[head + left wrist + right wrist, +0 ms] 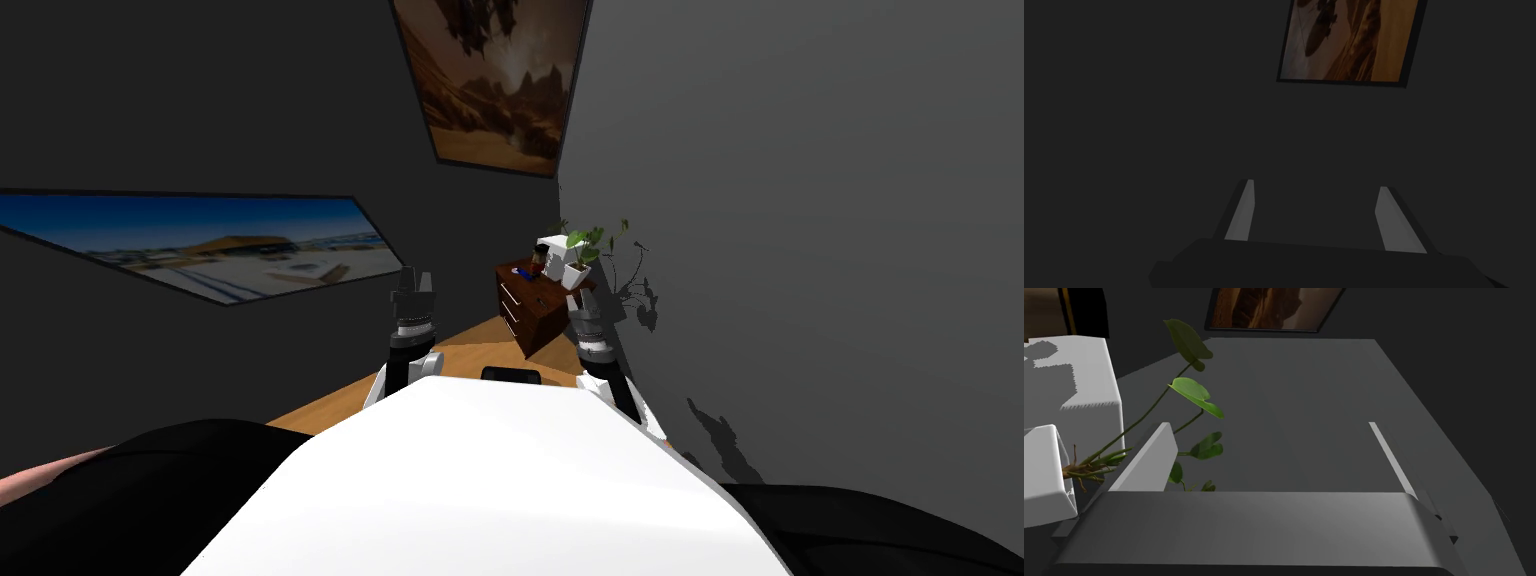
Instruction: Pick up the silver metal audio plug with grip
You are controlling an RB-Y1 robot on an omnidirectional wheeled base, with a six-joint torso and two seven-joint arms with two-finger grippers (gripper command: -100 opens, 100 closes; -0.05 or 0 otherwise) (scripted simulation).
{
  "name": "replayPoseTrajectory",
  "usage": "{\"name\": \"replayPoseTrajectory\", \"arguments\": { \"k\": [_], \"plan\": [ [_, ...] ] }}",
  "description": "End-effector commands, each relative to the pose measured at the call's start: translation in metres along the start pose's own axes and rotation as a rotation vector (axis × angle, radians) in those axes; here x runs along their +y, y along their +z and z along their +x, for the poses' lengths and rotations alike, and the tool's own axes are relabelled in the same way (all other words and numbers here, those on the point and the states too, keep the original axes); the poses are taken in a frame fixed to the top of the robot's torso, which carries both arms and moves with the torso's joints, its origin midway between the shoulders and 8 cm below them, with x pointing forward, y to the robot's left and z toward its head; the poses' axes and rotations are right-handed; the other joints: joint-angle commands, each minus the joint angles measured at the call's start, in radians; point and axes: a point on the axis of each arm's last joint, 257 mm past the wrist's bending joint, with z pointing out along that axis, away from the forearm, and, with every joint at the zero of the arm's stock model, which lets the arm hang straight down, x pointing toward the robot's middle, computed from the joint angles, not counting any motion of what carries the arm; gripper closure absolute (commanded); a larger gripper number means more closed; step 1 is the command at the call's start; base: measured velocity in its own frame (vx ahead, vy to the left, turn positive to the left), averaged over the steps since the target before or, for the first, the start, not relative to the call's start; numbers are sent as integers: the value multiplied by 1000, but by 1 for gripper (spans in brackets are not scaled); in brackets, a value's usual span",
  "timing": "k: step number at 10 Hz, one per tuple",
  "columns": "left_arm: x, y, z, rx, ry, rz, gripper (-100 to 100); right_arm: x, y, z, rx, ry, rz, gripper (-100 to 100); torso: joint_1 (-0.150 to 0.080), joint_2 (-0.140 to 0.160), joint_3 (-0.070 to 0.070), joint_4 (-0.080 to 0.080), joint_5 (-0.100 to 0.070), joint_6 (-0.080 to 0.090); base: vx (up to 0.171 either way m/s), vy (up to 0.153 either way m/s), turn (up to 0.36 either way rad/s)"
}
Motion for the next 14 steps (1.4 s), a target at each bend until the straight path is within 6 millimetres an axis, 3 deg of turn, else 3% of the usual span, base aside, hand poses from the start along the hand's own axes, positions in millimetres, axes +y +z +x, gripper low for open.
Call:
{"name": "replayPoseTrajectory", "arguments": {
  "k": [1, 2, 3, 4, 5, 6, 7, 8, 10, 11, 12, 13, 14],
  "plan": [
    [0, 0, 0, 0, 0, 0, 0, -9, -6, 9, 39, -6, 28, -100, 0, 0, 0, 0, 0, 0, -21, -26, 60],
    [0, 0, 0, 0, 0, 0, 0, -29, -18, 22, 80, -1, 82, -100, 0, 0, 0, 0, 0, 0, -18, -16, 124],
    [0, 0, 0, 0, 0, 0, 0, -30, -19, 24, 102, -10, 86, -100, 1, -1, 0, 0, 0, 0, -12, -13, 72],
    [0, 0, 0, 0, 0, 0, 0, -50, -35, 37, 143, -6, 143, -100, 1, -1, -1, 0, 0, 0, -11, -10, 129],
    [0, 0, 0, 0, 0, 0, 0, -51, -37, 38, 168, -18, 148, -100, 1, -1, -1, 0, 0, 0, -9, -9, 78],
    [0, 0, 0, 0, 0, 0, 0, -71, -55, 50, 206, -13, 206, -100, 1, -2, -1, 0, 0, 0, -4, 2, 145],
    [0, 0, 0, 0, 0, 0, 0, -72, -58, 51, 233, -27, 212, -100, 2, -2, -1, 0, 0, 0, 0, 2, 74],
    [0, 0, 0, 0, 0, 0, 0, -92, -78, 61, 272, -24, 272, -100, 2, -2, -1, 0, 0, 0, 6, 11, 144],
    [0, 0, 0, 0, 0, 0, 0, -93, -83, 62, 308, -42, 280, -100, 2, -3, -1, 0, 1, 0, 6, 7, 30],
    [0, 0, 0, 0, 0, 0, 0, -112, -107, 70, 356, -46, 343, -100, 2, -2, -1, 0, 1, 1, 11, 17, 154],
    [0, 0, 0, 0, 0, 0, 0, -113, -110, 70, 378, -57, 348, -100, 3, -3, -2, -1, 1, 0, 14, 16, 81],
    [0, 0, 0, 0, 0, 0, 0, -130, -136, 77, 418, -58, 410, -100, 3, -3, -2, -1, 1, 1, 23, 27, 132],
    [0, 0, 0, 0, 0, 0, 0, -132, -142, 75, 456, -78, 419, -100, 3, -4, -2, -1, 1, 0, 24, 27, 65]
  ]
}}
